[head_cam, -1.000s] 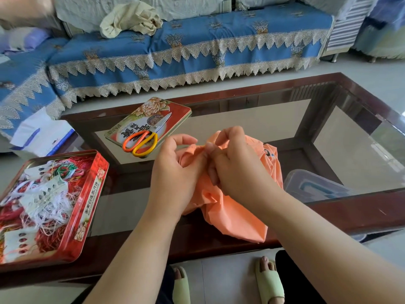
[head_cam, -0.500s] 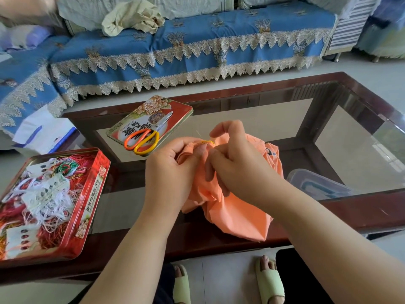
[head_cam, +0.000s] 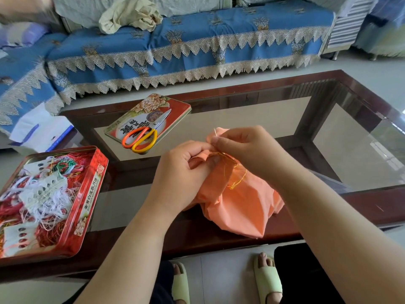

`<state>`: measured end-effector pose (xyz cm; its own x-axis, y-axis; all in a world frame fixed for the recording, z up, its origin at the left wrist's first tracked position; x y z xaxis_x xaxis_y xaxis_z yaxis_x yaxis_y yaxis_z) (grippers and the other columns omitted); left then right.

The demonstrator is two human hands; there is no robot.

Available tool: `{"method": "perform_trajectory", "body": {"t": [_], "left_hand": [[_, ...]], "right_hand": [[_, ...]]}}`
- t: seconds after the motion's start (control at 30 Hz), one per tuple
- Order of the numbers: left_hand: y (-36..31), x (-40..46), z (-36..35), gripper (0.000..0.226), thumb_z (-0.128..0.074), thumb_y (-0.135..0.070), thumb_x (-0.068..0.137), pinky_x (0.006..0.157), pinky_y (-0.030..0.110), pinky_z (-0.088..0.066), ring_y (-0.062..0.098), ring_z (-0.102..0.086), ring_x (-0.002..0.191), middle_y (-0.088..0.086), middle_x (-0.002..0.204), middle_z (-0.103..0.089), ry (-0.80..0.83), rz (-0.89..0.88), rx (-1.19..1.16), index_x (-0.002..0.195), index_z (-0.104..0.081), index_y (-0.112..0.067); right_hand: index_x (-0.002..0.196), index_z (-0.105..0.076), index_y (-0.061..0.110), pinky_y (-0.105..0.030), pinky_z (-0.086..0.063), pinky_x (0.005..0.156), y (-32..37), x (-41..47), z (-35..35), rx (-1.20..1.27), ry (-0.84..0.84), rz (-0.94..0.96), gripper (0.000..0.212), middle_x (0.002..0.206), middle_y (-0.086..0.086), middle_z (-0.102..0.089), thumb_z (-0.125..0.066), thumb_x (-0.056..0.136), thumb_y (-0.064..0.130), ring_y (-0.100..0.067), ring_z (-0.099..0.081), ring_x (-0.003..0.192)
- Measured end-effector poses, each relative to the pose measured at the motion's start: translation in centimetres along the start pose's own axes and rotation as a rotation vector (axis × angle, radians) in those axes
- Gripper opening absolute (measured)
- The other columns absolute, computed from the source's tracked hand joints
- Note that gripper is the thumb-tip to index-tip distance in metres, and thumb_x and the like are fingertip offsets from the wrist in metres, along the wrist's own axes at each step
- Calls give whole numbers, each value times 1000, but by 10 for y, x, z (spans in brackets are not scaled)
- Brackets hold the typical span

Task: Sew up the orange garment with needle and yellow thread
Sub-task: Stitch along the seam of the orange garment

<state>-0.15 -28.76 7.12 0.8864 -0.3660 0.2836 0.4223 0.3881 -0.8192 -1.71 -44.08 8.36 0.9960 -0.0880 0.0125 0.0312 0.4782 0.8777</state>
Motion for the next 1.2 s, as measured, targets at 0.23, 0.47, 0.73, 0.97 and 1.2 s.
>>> {"method": "perform_trajectory", "body": {"t": [0.23, 0.47, 0.73, 0.97, 1.2], "left_hand": [[6, 2, 5, 10, -68, -21, 88, 70, 5, -45, -4, -62, 89, -16, 90, -70, 38, 25, 62, 95, -74, -25], [12, 6, 10, 11, -66, -25, 89, 72, 12, -51, -1, -64, 90, -16, 90, -71, 82, 69, 67, 96, -73, -30], [9, 4, 8, 16, -69, -35, 78, 81, 21, -53, 2, -68, 92, -14, 91, -74, 237, 172, -119, 92, -73, -32], [8, 3, 7, 14, -69, -39, 74, 71, 8, -48, -7, -64, 89, -20, 89, -72, 318, 234, -132, 86, -74, -35], [10, 2, 9, 22, -71, -37, 70, 85, 26, -53, 6, -67, 95, -6, 96, -74, 428, 287, -229, 89, -77, -26]], "right_hand": [[73, -46, 12, -21, -41, 39, -8, 15, 28, 1126, -207, -158, 33, 65, -6, -57, -37, 103, 22, -11, -44, 40], [77, -41, 10, -15, -15, 31, -13, 7, 35, 369, 361, -204, 30, 76, -21, -71, -35, 104, 23, -8, -22, 29], [75, -41, 21, -13, -16, 27, -21, 23, 51, 1180, 97, -33, 33, 74, 5, -67, -28, 104, 30, -3, -23, 24], [75, -41, 21, -15, -21, 28, -25, 26, 56, 1284, -61, 65, 33, 89, 4, -71, -29, 104, 28, -4, -21, 27], [74, -42, 19, -17, -22, 33, -38, 32, 61, 1240, -287, 41, 35, 107, -1, -72, -31, 105, 28, -5, -20, 32]]}}
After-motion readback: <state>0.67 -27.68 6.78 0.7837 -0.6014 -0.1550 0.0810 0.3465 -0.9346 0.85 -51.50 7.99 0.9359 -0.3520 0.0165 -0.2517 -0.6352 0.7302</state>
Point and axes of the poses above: each hand's wrist, its own x-axis towards the middle knuckle, its own z-axis out of the back of the hand, y = z × x, the point moved 2 cm from there along x, towards the middle knuckle
